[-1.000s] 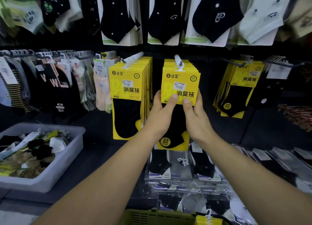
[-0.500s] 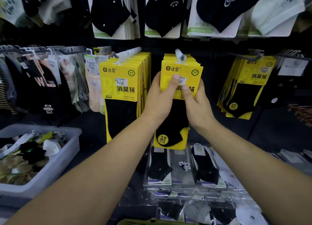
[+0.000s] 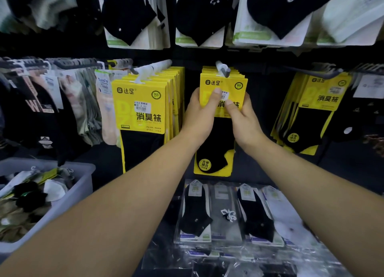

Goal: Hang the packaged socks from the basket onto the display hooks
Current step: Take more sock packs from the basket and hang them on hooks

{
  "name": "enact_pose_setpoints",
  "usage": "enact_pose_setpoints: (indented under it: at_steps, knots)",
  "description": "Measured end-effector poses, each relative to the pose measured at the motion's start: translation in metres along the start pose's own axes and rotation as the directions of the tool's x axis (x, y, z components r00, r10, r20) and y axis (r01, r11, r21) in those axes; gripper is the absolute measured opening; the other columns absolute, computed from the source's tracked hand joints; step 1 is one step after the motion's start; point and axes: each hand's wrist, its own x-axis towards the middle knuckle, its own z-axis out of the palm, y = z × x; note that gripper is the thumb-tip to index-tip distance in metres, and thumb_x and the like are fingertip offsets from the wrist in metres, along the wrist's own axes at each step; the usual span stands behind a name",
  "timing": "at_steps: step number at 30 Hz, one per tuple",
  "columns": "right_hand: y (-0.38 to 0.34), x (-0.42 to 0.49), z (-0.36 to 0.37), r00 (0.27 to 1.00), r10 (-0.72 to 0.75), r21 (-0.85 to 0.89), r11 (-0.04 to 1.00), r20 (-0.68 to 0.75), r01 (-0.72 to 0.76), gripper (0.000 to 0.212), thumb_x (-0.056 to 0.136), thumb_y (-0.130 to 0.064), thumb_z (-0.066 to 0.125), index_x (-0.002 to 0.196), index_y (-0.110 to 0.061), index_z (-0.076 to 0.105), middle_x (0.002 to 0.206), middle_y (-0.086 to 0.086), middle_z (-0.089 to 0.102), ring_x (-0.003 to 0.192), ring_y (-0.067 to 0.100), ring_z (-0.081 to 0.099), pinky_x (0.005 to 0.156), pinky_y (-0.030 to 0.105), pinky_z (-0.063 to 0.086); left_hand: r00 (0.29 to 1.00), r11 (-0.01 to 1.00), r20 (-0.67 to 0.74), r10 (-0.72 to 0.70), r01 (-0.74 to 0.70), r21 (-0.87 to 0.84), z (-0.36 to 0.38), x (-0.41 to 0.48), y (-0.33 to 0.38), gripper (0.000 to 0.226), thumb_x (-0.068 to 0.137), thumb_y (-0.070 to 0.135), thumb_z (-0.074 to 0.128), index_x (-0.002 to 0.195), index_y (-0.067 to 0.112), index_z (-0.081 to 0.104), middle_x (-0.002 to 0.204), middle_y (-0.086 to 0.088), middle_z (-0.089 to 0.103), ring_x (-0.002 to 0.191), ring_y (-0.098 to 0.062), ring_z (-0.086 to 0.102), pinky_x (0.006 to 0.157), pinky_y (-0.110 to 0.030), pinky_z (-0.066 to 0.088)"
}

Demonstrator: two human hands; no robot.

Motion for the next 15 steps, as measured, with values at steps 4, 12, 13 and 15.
enact_pose_setpoints:
  at_steps: [4, 12, 13, 15]
  knots:
    - [0.003, -0.015, -0.001, 0.999, 0.022, 0.014, 1.0, 0.029, -0.023, 0.055, 0.095, -0.048, 0.05, 0.145, -0.029, 0.044, 0.124, -0.026, 0.063, 0.114, -0.01, 0.057, 0.086, 0.006, 0.044, 1.0, 1.0, 0.03, 0.01, -0.009, -0.022, -0.005, -0.009, -0.013, 0.028, 0.109, 0.037, 0.059, 0.135, 0.029, 0.061, 0.121, 0.017, 0.072, 0.105, 0.013, 0.067, 0.084, -0.004, 0.049]
    - [-0.002, -0.036, 0.002, 0.992, 0.114, 0.043, 0.992, 0.062, -0.117, 0.035, 0.101, -0.045, 0.05, 0.135, -0.041, 0.05, 0.119, -0.03, 0.063, 0.109, -0.017, 0.056, 0.082, 0.004, 0.042, 0.994, 0.993, 0.042, -0.099, 0.101, -0.065, -0.008, -0.025, -0.016, 0.051, 0.103, 0.043, 0.066, 0.149, 0.024, 0.055, 0.136, 0.006, 0.071, 0.126, -0.011, 0.066, 0.113, -0.038, 0.05]
    - [-0.004, -0.041, 0.0, 0.989, 0.128, 0.039, 0.991, 0.07, -0.131, 0.034, 0.101, -0.046, 0.05, 0.134, -0.041, 0.051, 0.116, -0.032, 0.063, 0.106, -0.019, 0.056, 0.079, 0.001, 0.042, 0.992, 0.991, 0.043, -0.117, 0.12, -0.06, -0.009, -0.028, -0.016, 0.058, 0.102, 0.045, 0.067, 0.153, 0.023, 0.05, 0.139, 0.004, 0.07, 0.128, -0.014, 0.065, 0.116, -0.043, 0.048]
    - [-0.007, -0.057, -0.005, 0.987, 0.14, 0.019, 0.99, 0.078, -0.142, 0.042, 0.098, -0.05, 0.052, 0.138, -0.036, 0.05, 0.119, -0.029, 0.062, 0.105, -0.021, 0.055, 0.077, -0.001, 0.042, 0.989, 0.989, 0.046, -0.143, 0.144, -0.022, -0.014, -0.04, -0.015, 0.082, 0.095, 0.058, 0.069, 0.162, 0.021, 0.037, 0.15, 0.001, 0.062, 0.139, -0.019, 0.059, 0.121, -0.048, 0.044]
